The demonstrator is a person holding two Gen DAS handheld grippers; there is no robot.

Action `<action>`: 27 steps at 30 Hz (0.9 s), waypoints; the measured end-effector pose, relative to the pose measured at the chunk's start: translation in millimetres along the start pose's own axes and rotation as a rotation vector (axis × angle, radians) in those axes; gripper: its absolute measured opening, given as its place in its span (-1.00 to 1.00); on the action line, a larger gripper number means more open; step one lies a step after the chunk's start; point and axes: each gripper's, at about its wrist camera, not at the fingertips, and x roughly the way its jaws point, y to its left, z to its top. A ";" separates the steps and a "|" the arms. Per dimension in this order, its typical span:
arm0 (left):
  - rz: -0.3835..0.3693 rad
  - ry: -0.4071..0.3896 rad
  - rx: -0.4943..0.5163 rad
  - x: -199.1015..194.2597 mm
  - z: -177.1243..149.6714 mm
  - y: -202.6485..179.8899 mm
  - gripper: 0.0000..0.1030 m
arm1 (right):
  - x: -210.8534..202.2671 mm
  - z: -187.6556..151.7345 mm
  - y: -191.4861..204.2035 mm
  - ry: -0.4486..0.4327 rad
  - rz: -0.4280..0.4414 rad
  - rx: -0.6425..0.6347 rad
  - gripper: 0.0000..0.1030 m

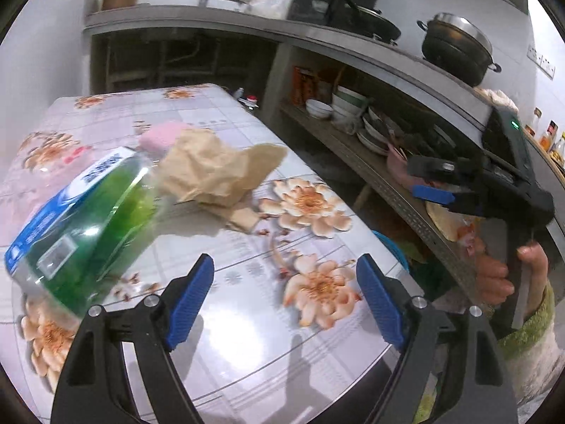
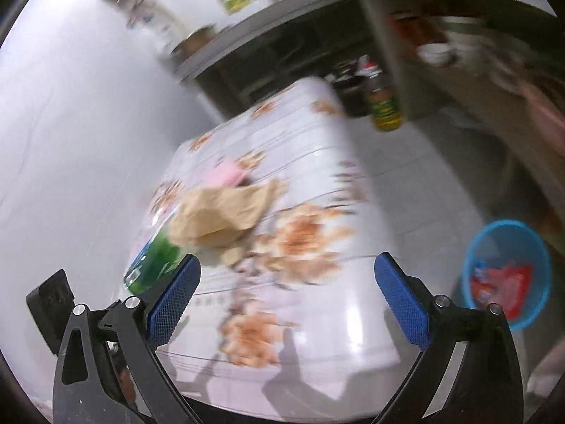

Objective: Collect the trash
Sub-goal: 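Move both grippers back to the table toward the tan paper towel, then grasp the tan paper towel with the right gripper and lift it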

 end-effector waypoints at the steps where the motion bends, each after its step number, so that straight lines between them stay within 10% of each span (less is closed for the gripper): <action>1: 0.002 -0.007 -0.004 -2.7 -1.7 3.0 0.56 | 16.1 4.9 10.6 0.025 0.007 -0.015 0.84; 15: -0.004 -0.038 -0.017 -20.8 -9.3 31.3 0.57 | 129.8 35.3 81.2 0.108 -0.111 -0.284 0.82; 27: 0.008 -0.018 -0.020 -14.5 -9.1 31.3 0.57 | 158.5 13.1 67.7 0.206 -0.136 -0.326 0.35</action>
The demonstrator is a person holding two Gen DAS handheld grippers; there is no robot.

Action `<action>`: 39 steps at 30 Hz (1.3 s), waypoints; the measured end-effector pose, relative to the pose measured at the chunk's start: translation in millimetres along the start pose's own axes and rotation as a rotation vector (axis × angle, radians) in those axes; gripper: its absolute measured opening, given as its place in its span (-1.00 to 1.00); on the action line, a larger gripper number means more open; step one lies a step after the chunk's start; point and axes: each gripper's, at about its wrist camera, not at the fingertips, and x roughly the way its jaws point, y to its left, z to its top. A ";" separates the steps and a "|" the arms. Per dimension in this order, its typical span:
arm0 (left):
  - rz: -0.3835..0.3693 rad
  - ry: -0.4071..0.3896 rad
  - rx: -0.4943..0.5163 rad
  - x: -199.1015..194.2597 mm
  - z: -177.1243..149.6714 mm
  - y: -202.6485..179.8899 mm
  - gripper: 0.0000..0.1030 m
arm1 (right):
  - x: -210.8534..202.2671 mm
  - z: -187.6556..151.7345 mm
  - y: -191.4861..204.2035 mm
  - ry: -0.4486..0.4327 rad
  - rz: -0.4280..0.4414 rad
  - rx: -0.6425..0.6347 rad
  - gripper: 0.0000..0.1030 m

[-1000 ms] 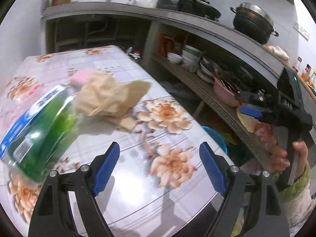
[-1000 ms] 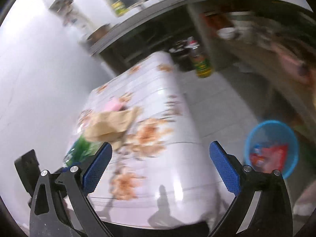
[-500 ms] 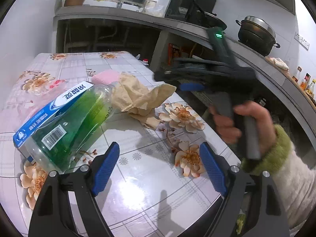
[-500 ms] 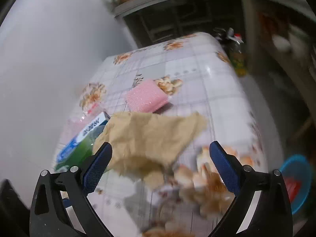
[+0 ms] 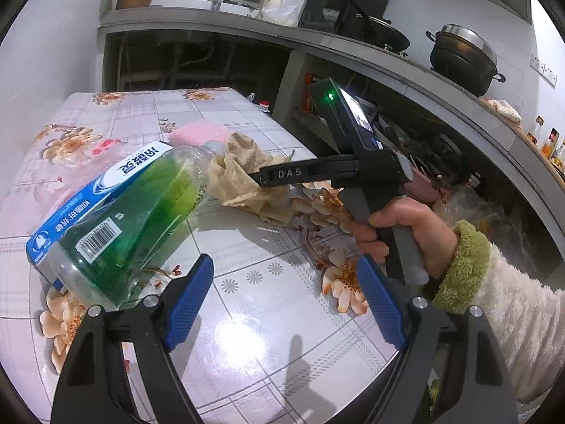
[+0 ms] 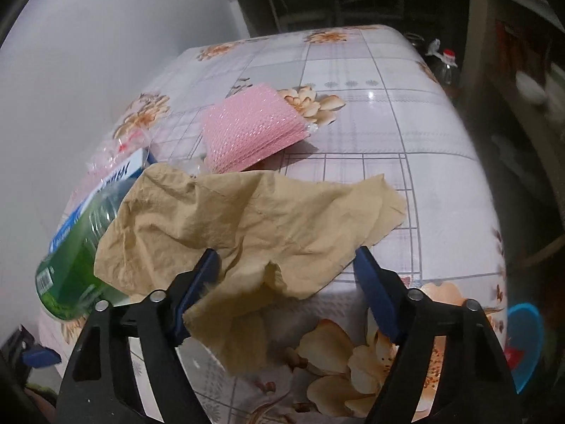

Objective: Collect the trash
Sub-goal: 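Grasp the tan paper towel with the right gripper and lift it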

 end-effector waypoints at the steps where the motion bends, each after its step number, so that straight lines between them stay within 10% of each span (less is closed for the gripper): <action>1: -0.001 0.001 -0.003 0.8 0.4 0.3 0.57 | 0.6 -0.9 2.2 0.000 -0.011 -0.010 0.26; 14: -0.003 0.004 0.000 3.5 -1.0 -6.6 0.57 | -16.7 -19.2 -21.2 0.004 0.030 0.073 -0.75; 28: 0.008 0.007 -0.025 3.2 -8.0 1.0 0.57 | -56.6 -74.6 -44.5 -0.004 0.101 0.222 -0.92; 33: -0.002 0.016 -0.025 10.1 -7.0 -3.2 0.57 | -70.8 -78.9 -51.7 -0.037 0.114 0.250 -0.63; 35: -0.010 0.017 -0.020 12.4 -6.7 -6.5 0.57 | -78.7 -77.1 -52.6 -0.069 0.133 0.260 -0.05; 39: -0.018 0.024 -0.014 15.2 -7.2 -10.7 0.57 | -84.3 -69.6 -45.2 -0.109 0.134 0.221 0.45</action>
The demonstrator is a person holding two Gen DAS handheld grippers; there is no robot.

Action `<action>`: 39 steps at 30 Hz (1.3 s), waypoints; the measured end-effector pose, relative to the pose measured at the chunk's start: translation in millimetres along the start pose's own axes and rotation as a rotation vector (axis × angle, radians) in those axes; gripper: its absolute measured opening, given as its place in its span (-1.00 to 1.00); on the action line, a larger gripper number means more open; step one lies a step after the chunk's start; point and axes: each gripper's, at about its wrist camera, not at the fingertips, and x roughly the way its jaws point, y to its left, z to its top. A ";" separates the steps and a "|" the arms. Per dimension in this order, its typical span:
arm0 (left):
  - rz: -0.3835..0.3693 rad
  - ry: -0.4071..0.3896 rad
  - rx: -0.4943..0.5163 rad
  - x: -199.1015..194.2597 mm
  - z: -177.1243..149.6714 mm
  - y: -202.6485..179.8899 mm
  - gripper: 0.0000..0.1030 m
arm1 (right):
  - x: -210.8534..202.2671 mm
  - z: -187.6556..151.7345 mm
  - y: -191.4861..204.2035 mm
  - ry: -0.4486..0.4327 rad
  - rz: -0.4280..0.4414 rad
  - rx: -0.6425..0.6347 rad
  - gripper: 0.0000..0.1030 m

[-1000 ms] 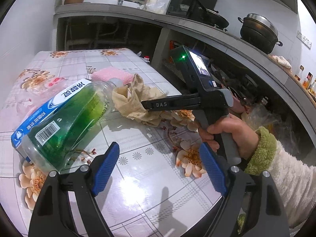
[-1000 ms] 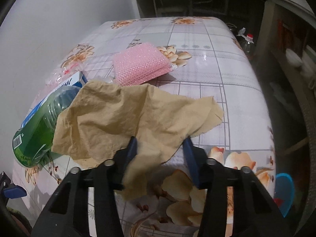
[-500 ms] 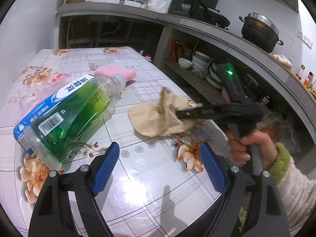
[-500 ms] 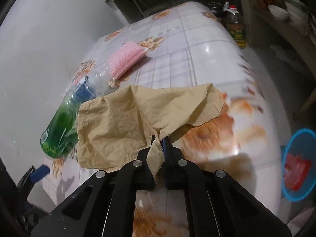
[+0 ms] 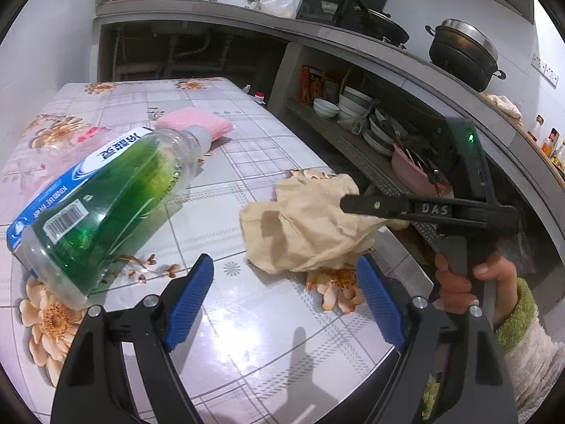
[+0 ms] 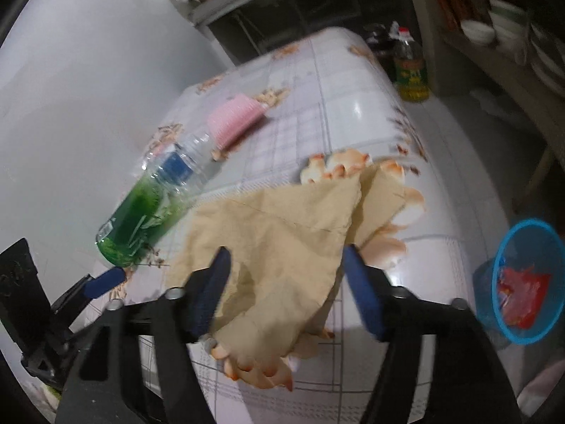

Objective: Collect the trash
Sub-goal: 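Grasp the tan paper towel with the right gripper and lift it, then grasp the pink sponge with the left gripper while the right holds the towel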

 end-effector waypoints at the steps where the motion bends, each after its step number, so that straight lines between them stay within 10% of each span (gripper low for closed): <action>1: 0.000 0.001 0.001 0.4 -0.5 -1.1 0.57 | 2.0 2.0 2.4 0.001 -0.008 -0.009 0.65; 13: 0.035 -0.083 0.027 -33.3 37.1 4.3 0.57 | 57.0 -5.4 51.9 0.081 -0.207 -0.275 0.80; 23: 0.035 0.073 0.083 23.6 158.2 32.9 0.69 | 51.4 -8.8 46.8 0.030 -0.294 -0.267 0.14; 28: 0.066 0.353 -0.257 119.7 198.7 91.2 0.69 | 49.5 -8.6 42.0 0.017 -0.287 -0.257 0.06; 39: 0.242 0.492 -0.614 197.4 212.2 148.3 0.69 | 43.4 -8.6 35.5 -0.002 -0.242 -0.238 0.05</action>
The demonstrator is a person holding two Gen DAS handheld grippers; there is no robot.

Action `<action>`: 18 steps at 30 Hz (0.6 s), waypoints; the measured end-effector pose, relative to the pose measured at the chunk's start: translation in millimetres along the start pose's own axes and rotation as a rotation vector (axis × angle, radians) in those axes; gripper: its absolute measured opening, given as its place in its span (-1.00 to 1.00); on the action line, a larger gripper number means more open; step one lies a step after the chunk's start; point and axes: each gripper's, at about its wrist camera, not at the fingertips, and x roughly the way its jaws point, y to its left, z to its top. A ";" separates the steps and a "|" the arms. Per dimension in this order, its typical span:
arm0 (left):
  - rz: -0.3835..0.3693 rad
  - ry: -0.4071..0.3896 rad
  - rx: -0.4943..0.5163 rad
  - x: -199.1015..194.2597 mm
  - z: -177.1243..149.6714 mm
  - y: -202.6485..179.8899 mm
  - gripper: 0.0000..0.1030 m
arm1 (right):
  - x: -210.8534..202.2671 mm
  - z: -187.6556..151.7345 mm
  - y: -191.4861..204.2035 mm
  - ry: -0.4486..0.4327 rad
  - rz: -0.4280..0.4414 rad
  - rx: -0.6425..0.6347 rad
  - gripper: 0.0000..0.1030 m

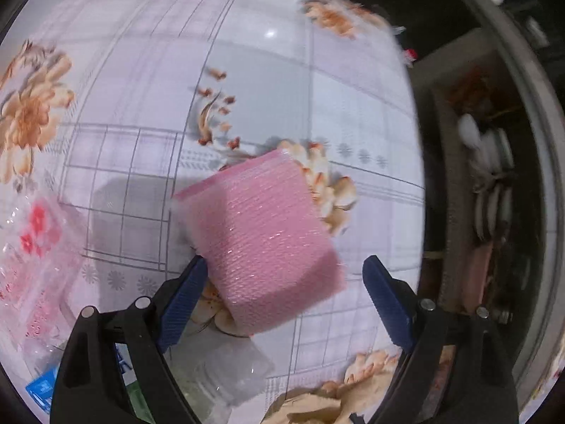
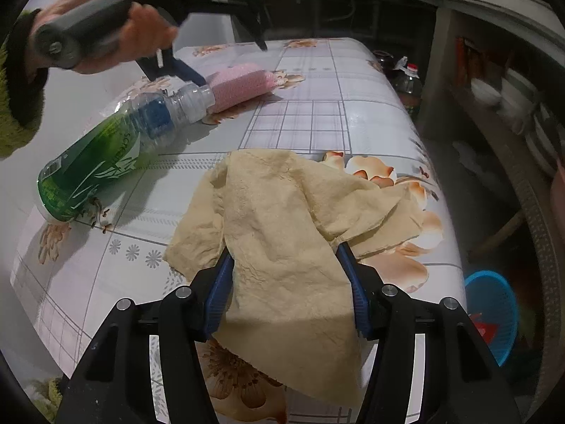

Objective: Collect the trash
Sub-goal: 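Grasp the pink sponge with the left gripper while the right holds the towel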

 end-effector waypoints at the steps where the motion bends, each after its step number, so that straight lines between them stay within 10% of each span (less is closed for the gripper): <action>1: 0.014 0.002 -0.002 3.1 2.0 -0.8 0.69 | -0.1 -0.6 -0.3 -0.003 0.001 0.000 0.05; 18: 0.224 -0.080 0.183 36.7 8.1 -40.7 0.71 | -4.2 -5.1 -2.1 -0.019 0.008 -0.002 0.05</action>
